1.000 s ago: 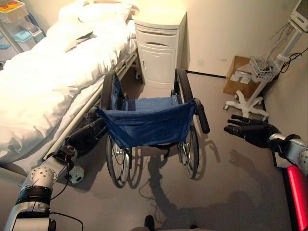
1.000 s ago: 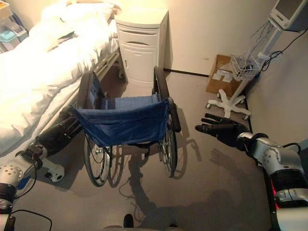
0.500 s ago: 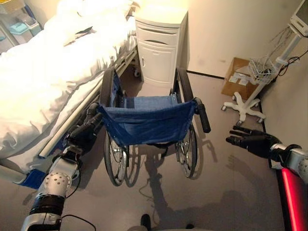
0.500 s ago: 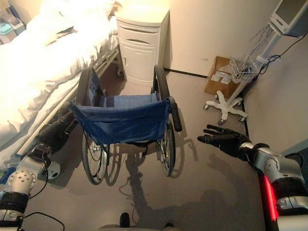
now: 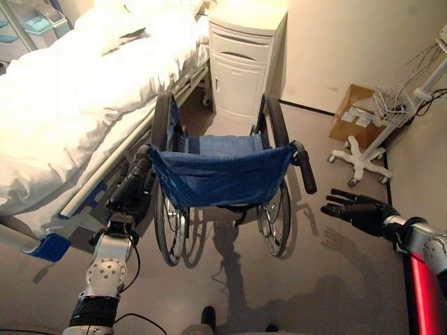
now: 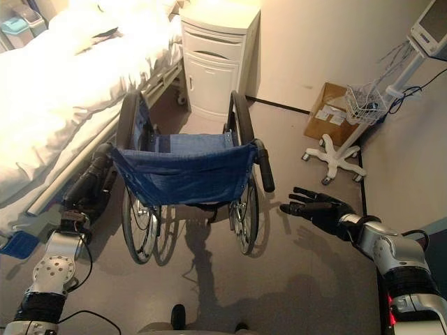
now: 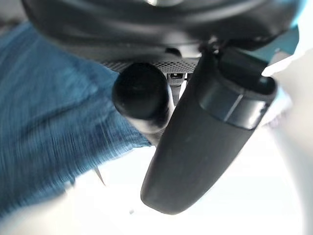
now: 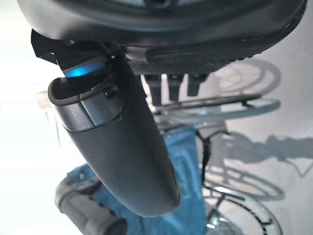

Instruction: Push the wheelchair next to the bed

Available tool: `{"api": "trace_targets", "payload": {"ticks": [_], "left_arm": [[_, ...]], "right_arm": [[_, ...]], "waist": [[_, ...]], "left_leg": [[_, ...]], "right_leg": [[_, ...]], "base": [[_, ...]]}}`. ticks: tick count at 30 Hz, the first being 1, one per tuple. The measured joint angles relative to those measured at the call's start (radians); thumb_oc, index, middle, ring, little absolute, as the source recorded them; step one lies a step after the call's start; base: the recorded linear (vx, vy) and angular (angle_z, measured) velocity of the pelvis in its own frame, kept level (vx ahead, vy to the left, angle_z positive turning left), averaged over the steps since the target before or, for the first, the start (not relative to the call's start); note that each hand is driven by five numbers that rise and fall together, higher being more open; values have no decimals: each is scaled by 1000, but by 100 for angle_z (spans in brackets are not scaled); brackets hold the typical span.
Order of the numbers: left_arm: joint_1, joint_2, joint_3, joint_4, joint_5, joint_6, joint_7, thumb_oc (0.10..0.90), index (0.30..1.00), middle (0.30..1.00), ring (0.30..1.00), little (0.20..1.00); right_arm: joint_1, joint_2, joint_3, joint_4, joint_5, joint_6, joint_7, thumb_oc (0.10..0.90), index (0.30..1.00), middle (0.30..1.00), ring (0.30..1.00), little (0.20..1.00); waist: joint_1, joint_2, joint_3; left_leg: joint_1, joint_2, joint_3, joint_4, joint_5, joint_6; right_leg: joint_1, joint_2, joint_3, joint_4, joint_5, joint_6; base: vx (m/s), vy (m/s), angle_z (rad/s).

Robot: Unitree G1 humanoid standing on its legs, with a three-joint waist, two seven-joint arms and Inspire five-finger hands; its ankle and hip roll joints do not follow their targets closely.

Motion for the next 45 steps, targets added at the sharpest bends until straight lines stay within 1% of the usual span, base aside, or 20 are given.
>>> {"api": "trace_targets", "payload": {"ticks": [1, 2, 3, 4, 5, 6, 9, 12, 17, 20, 24, 27, 31, 34, 35, 38, 39, 42, 43, 45], "left_arm": [[0, 23, 0, -5, 67, 0, 7, 800, 900, 900, 900, 900], [-1, 76, 1, -9, 158, 0, 18, 800, 900, 900, 900, 900], [-1, 109, 2, -8, 203, 3, 16, 800, 900, 900, 900, 900], [-1, 174, 2, -6, 256, 15, 12, 800, 900, 900, 900, 900], [-2, 204, 32, -7, 294, 16, 9, 800, 900, 900, 900, 900], [-4, 208, 53, -7, 314, 14, 9, 800, 900, 900, 900, 900], [-4, 270, 91, 2, 379, 12, 2, 800, 900, 900, 900, 900], [-3, 292, 90, 2, 495, -7, 7, 800, 900, 900, 900, 900], [0, 315, 90, 2, 735, -42, 72, 800, 900, 900, 900, 900], [6, 317, 90, 2, 793, -58, 81, 800, 900, 900, 900, 900], [38, 315, 88, 1, 793, -57, 80, 800, 900, 900, 900, 900], [68, 263, 90, 4, 785, -46, 79, 800, 900, 900, 900, 900], [111, 146, 79, 74, 762, -24, 84, 800, 900, 900, 900, 900], [132, 18, 73, 216, 760, -30, 118, 800, 900, 900, 900, 900], [135, -3, 72, 248, 757, -31, 124, 800, 900, 900, 900, 900], [170, -125, 52, 373, 749, -45, 156, 800, 900, 900, 900, 900], [170, -138, 40, 395, 749, -45, 158, 800, 900, 900, 900, 900], [194, -194, -10, 475, 750, -57, 159, 800, 900, 900, 900, 900], [197, -210, -20, 499, 751, -68, 154, 800, 900, 900, 900, 900], [196, -221, -57, 544, 753, -76, 137, 800, 900, 900, 900, 900]], "right_arm": [[0, 0, -7, 0, 0, 0, 0, 800, 900, 900, 900, 900], [0, 0, -17, 1, 0, 0, -1, 800, 900, 900, 900, 900], [0, 0, -22, 4, 1, 0, 0, 800, 900, 900, 900, 900], [0, 0, -29, 16, 1, 0, 0, 800, 900, 900, 900, 900], [7, 0, -46, 21, -1, 0, 0, 800, 900, 900, 900, 900], [9, -1, -51, 22, 0, 0, 1, 800, 900, 900, 900, 900], [19, -1, -53, 28, 0, 0, 3, 800, 900, 900, 900, 900], [46, 0, -54, 30, -1, 0, 11, 800, 900, 900, 900, 900], [61, 0, -60, 31, -1, 0, 13, 800, 900, 900, 900, 900], [65, 0, -69, 31, -1, 0, 17, 800, 900, 900, 900, 900], [84, 0, -91, 31, -1, -3, 26, 800, 900, 900, 900, 900], [119, 2, -97, 25, -1, -35, 30, 800, 900, 900, 900, 900], [149, 33, -100, 2, -1, -66, 28, 800, 900, 900, 900, 900], [181, 128, -130, -36, -2, -121, 3, 800, 900, 900, 900, 900], [184, 150, -131, -41, -2, -136, -7, 800, 900, 900, 900, 900], [211, 286, -142, -56, -40, -233, -69, 800, 900, 900, 900, 900], [218, 305, -142, -56, -44, -239, -76, 800, 900, 900, 900, 900], [260, 411, -126, -51, -79, -307, -105, 800, 900, 900, 900, 900], [269, 450, -118, -28, -79, -346, -112, 800, 900, 900, 900, 900], [283, 502, -90, 12, -79, -389, -124, 800, 900, 900, 900, 900]], "waist": [[0, 0, 0], [-1, 1, 0], [0, 1, 0], [1, 1, 0], [2, 3, 1], [5, 6, 2], [13, 13, 6], [25, 19, 9], [27, 19, 9], [28, 19, 9], [26, 19, 9], [27, 19, 9], [19, 19, 9], [9, 18, 9], [8, 18, 9], [2, 17, 8], [3, 17, 8], [5, 17, 8], [4, 17, 8], [2, 17, 8]], "left_leg": [[0, 0, 0, 0, 0, 0], [1, 0, -2, 0, 0, 0], [2, 0, -3, 0, 0, 0], [3, 0, -4, 0, 0, 0], [3, -1, -4, 0, 0, 0], [3, -2, -4, 0, 0, 0], [3, -2, -8, 0, 0, 0], [1, -3, -14, 0, 0, 0], [-1, -5, -19, 0, 0, 0], [-2, -5, -20, 0, 0, 0], [-2, -5, -21, 0, 0, 0], [-3, -6, -21, 0, 0, 0], [-3, -5, -20, 0, 0, 0], [-4, -4, -19, 0, 0, 0], [-4, -4, -19, 0, 0, 0], [-5, -4, -18, 0, 0, 0], [-6, -3, -18, 0, 0, 0], [-7, -2, -16, 0, 0, 0], [-5, -2, -15, 0, 1, -1], [-3, -2, -13, 0, 1, -1]], "right_leg": [[0, 0, 0, 0, 0, 0], [2, 1, -1, 0, 0, 0], [4, 0, -2, -1, 0, 0], [5, 1, -2, -2, 0, 0], [5, -1, -3, -2, 0, 0], [6, -2, -4, -2, 0, 0], [7, -2, -5, -3, 0, 0], [8, -1, -6, -3, 0, 0], [9, -1, -24, -3, 0, 0], [9, -1, -25, -3, 0, 0], [9, -1, -26, -3, 0, 0], [9, -1, -26, -3, 0, 0], [7, -1, -25, -3, 0, 0], [6, 1, -23, -3, 0, 0], [6, 1, -23, -3, 0, 0], [4, 1, -22, -3, -1, 0], [3, 1, -21, -3, -1, 0], [2, 1, -20, -1, -1, 0], [3, 1, -20, 0, -1, 0], [3, 0, -18, 1, -1, -1]], "base": [[0, 0, 0], [0, 0, 0], [0, 0, 0], [0, 0, 0], [0, 0, 0], [0, 0, 0], [0, 0, 0], [14, -12, 5], [9, -9, 3], [0, 0, 0], [0, 0, 0], [0, 0, 0], [0, 0, 0], [0, 0, 0], [0, 0, 0], [-10, -4, 0], [-28, -17, 3], [-28, -9, 2], [-46, -5, -2], [-43, 8, -6]]}}
